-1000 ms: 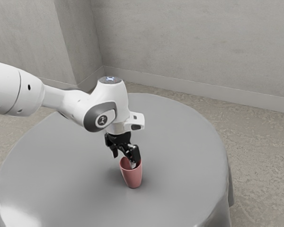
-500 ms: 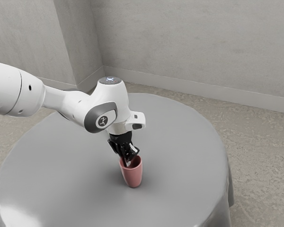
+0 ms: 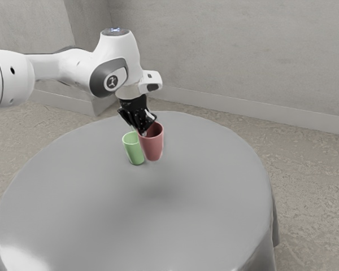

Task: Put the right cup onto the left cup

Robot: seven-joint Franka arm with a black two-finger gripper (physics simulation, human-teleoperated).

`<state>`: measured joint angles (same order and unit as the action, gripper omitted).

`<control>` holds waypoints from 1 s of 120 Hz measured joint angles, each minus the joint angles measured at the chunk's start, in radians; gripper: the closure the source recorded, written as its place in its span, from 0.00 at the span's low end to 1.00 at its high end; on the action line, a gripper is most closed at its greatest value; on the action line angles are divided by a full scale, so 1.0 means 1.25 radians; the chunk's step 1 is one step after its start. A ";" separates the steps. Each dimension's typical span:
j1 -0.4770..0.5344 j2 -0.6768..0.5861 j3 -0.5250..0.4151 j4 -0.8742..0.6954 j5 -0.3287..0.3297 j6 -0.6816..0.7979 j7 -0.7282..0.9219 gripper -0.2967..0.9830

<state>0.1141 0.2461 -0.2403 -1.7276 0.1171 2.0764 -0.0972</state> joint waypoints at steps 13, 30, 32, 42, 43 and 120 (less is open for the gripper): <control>0.036 0.039 0.001 0.073 0.006 -0.038 0.012 0.84; 0.063 0.155 0.001 0.206 0.031 -0.087 0.032 0.84; 0.066 0.165 0.001 0.217 0.033 -0.092 0.034 0.84; 0.074 0.203 -0.002 0.269 0.050 -0.119 0.044 0.85; 0.074 0.207 -0.002 0.277 0.052 -0.123 0.045 0.85; 0.098 0.372 -0.008 0.540 0.103 -0.282 0.122 0.85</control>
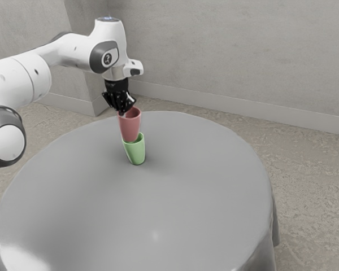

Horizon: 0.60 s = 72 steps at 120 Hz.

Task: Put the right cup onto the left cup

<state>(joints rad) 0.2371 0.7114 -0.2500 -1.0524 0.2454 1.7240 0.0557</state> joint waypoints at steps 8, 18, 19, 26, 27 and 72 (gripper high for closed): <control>0.000 0.004 0.000 -0.001 0.000 -0.001 0.006 0.85; 0.000 0.007 0.000 0.001 0.000 -0.001 0.012 0.85; 0.000 0.008 0.000 0.001 0.000 0.000 0.012 0.85; 0.001 0.008 0.001 0.004 0.001 0.003 0.016 0.85; 0.001 0.008 0.001 0.004 0.001 0.004 0.016 0.85; -0.001 0.017 0.000 0.007 0.010 0.041 0.032 0.85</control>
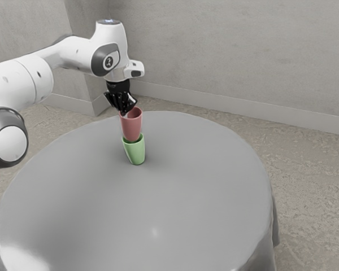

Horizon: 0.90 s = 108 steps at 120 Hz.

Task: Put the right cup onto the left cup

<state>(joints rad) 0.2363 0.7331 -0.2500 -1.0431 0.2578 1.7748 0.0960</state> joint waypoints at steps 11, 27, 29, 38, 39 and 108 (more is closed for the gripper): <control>0.001 0.012 0.000 0.000 0.002 0.009 0.002 0.85; 0.001 0.021 0.000 -0.004 0.003 0.021 0.004 0.85; 0.001 0.021 0.000 -0.005 0.003 0.022 0.004 0.84; 0.001 0.022 0.002 -0.012 0.001 0.026 0.006 0.73; 0.001 0.022 0.002 -0.013 0.001 0.027 0.006 0.71; 0.001 -0.368 0.002 -0.356 -0.083 0.014 0.007 0.27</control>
<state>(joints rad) 0.2376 0.2727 -0.2471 -1.4881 0.1538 1.7924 0.1052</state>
